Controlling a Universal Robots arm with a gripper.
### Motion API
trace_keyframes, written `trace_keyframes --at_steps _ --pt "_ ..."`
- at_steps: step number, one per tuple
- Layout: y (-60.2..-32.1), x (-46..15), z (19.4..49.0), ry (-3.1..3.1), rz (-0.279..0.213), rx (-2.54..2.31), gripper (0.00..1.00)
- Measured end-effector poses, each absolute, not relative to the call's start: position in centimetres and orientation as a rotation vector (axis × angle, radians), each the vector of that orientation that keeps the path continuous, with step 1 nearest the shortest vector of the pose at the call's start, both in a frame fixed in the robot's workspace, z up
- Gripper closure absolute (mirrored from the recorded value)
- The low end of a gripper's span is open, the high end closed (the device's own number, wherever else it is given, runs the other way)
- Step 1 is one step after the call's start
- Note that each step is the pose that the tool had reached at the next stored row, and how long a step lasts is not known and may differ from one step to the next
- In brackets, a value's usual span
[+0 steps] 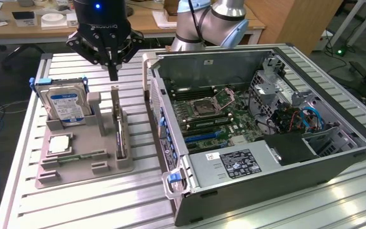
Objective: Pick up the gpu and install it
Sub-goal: 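Reach for the gpu, then pick up the gpu and move the gpu toward the slot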
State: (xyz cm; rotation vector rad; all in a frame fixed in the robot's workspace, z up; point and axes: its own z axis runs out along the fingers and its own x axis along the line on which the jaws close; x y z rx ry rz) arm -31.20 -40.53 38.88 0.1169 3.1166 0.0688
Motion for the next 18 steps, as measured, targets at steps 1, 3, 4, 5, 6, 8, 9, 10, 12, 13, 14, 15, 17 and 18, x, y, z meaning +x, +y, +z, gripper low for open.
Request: trace_keyframes --at_steps 1,3,4,5,6,8,9,10,12,13,14,15,17,18 --pt "-40.53 -31.33 38.87 3.117 0.069 0.117 0.89" --pt "-40.53 -31.61 38.86 3.117 0.069 0.117 0.89" --pt "-40.53 -31.74 38.85 3.117 0.069 0.117 0.89" --pt "-40.53 -31.84 38.84 3.117 0.069 0.117 0.89" --pt "-40.54 -31.94 38.84 3.117 0.069 0.117 0.89" --pt "-40.54 -32.00 38.84 3.117 0.069 0.117 0.89" --pt "-40.54 -32.01 38.84 3.117 0.069 0.117 0.89" --pt "-40.54 -32.01 38.84 3.117 0.069 0.117 0.89" --pt "-40.54 -32.01 38.84 3.117 0.069 0.117 0.89" --pt "-40.54 -32.01 38.84 3.117 0.069 0.117 0.89" --pt "-40.54 -32.01 38.84 3.117 0.069 0.117 0.89" --pt "-40.54 -32.01 38.84 3.117 0.069 0.117 0.89" --pt "-40.54 -32.01 38.84 3.117 0.069 0.117 0.89" --pt "-40.54 -32.01 38.84 3.117 0.069 0.117 0.89"
